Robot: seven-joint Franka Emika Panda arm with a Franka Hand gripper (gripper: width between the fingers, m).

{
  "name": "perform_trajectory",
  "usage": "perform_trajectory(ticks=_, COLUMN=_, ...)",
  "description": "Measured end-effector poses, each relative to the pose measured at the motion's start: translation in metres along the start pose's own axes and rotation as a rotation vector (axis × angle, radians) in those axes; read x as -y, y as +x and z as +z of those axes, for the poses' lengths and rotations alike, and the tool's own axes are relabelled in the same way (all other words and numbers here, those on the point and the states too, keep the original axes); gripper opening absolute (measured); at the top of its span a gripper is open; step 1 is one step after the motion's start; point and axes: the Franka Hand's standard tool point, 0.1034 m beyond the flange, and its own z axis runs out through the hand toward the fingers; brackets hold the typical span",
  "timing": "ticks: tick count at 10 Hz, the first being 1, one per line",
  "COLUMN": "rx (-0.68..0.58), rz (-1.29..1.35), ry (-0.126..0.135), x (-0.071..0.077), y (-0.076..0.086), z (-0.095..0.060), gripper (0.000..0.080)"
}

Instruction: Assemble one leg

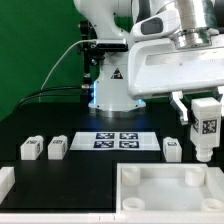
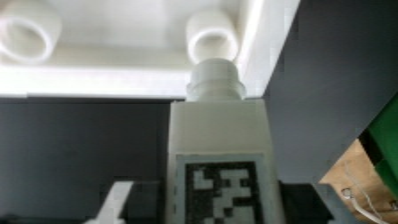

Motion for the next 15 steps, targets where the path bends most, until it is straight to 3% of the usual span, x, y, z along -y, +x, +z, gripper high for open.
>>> perform_trajectory(ticks=2, rx=0.015, rz=-0.012, ry=-0.006, x=-0.008, y=-0.004, z=0.025, gripper=0.0291)
perform_trajectory(ticks=6, rx=0.031, rz=-0.008, ry=0.004, x=0.003, y=-0.018, z=0.052, gripper=0.0291)
perform_trajectory(ticks=10, rx=0.01, rz=-0.01, ry=0.007, x=0.004, y=-0.012, z=0.058, gripper=0.0291)
perform_trajectory(ticks=15, rx=-0.001, rz=-0.013, ry=0.011, x=0.009, y=-0.02, z=0.068, gripper=0.0291)
